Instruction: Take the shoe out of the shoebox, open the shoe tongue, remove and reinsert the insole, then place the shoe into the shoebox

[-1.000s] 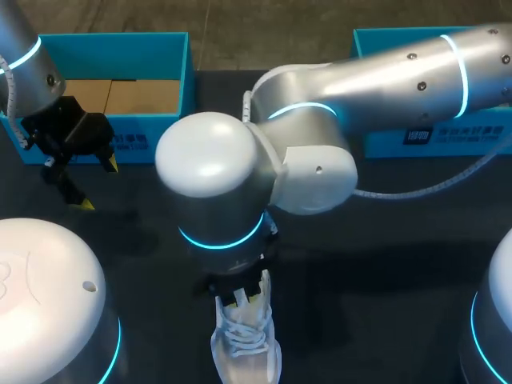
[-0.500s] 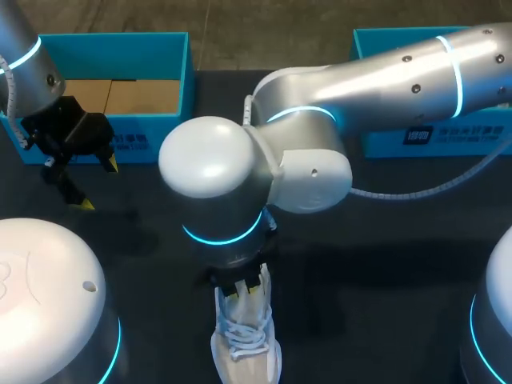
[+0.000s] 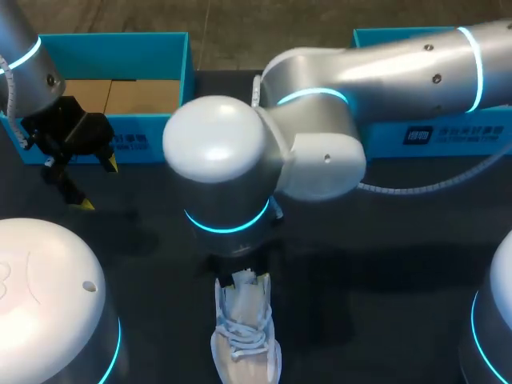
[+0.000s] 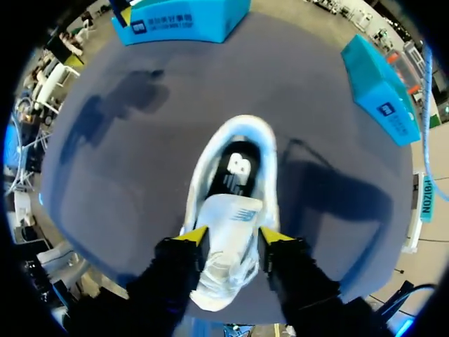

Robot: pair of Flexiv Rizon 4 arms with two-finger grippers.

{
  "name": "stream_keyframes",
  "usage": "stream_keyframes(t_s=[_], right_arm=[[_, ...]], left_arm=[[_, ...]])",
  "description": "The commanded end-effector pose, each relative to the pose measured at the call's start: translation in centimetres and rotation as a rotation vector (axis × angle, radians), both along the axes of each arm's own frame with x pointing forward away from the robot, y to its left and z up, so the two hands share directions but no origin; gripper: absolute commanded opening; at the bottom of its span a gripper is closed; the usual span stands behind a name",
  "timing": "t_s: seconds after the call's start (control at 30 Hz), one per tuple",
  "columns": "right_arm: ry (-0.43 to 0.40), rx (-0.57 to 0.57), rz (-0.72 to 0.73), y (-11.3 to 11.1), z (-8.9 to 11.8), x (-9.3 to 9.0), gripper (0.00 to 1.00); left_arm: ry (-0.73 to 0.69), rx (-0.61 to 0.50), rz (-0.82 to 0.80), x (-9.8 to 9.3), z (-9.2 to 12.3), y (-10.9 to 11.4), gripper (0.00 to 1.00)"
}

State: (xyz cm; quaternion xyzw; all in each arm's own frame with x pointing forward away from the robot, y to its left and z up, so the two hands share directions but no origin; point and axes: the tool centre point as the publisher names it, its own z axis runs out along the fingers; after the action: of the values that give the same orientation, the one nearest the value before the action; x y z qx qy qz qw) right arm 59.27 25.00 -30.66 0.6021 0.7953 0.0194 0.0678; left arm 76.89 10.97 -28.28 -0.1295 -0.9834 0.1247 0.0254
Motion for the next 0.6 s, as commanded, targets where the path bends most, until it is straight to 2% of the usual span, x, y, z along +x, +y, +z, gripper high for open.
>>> stream_keyframes(t_s=[0.03,0.1,0.2,0.4,0.5,0.57,0.6], right_arm=[[-0.015,0.029,0.041,0.3,1.8,0.3,1.0],[-0.011,0.001,0.08,0.2,2.0,0.7,1.0],[-0.047,0.064,0.208,0.0,2.4,1.4,1.0],[-0.095,0.1,0.428,0.1,3.3,1.8,1.0],[-0.08,0.111,0.602,0.4,3.8,1.8,1.0],[-0.003,0.148,0.76,0.1,3.9,2.0,1.0],[-0.003,0.148,0.76,0.1,3.9,2.0,1.0]], left_arm=[[-0.002,0.002,-0.001,-0.1,0.0,0.0,1.0],[-0.002,0.002,-0.001,-0.1,0.0,0.0,1.0],[-0.002,0.002,-0.001,-0.1,0.0,0.0,1.0],[-0.002,0.002,-0.001,-0.1,0.0,0.0,1.0],[-0.002,0.002,-0.001,-0.1,0.0,0.0,1.0],[-0.002,0.002,-0.001,-0.1,0.0,0.0,1.0],[-0.002,0.002,-0.001,-0.1,0.0,0.0,1.0]])
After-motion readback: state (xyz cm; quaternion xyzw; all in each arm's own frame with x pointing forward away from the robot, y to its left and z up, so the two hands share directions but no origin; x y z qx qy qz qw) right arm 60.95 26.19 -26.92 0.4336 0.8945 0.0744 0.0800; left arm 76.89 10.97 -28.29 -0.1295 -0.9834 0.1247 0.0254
